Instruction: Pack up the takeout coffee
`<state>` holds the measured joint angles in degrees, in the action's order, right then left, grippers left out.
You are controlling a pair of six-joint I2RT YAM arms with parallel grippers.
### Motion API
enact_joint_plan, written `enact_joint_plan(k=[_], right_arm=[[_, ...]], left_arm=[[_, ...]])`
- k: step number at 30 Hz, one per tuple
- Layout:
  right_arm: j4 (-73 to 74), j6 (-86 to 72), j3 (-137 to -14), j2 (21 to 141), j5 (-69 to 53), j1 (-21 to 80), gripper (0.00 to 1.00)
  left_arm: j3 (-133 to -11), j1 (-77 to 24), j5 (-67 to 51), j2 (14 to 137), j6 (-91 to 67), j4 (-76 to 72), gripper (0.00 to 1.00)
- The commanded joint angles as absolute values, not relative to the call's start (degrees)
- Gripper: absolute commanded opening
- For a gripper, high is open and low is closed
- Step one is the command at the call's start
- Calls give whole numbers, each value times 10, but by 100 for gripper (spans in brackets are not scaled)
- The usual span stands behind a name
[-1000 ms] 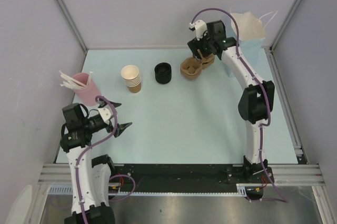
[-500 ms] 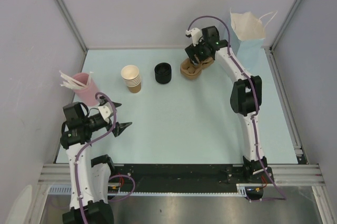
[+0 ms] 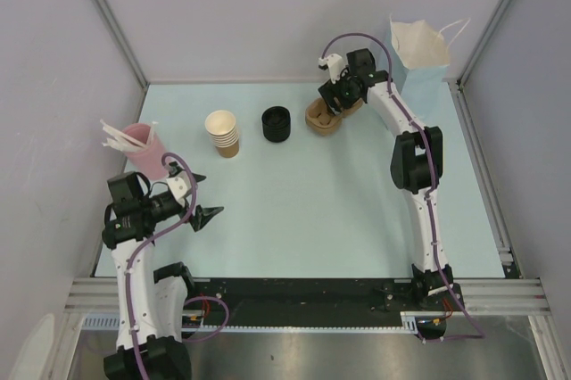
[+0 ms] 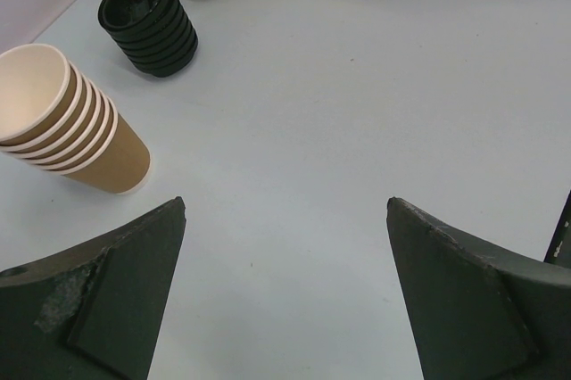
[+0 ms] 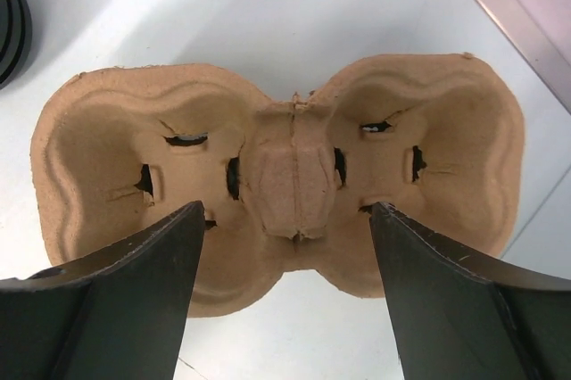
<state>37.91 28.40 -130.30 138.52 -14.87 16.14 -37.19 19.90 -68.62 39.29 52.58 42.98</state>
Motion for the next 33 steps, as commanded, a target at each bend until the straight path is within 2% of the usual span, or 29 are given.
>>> enact_joint_plan(k=[1,11,15,19,20,23,33], right_arm=[[373,300,-1332,1395,-182,160,79],[358,300,-1333,1412,-178,163,63],[353,294,-1332,1407,-179,163,50],[351,290,-1331,1400,-182,164,45],[351,289,-1329,1397,-182,164,41],[346,285,-1326,1388,-182,164,35],[331,258,-1308,1351,-185,160,36]], left_arm=[[-375,202,-703,395,547,420,100],[-374,202,-697,401,544,416,100],[-374,201,-698,403,546,416,100],[-374,202,-698,403,548,417,100],[-374,202,-699,403,549,417,100],[-374,202,-699,403,552,420,100],[-374,201,-700,402,559,426,100]])
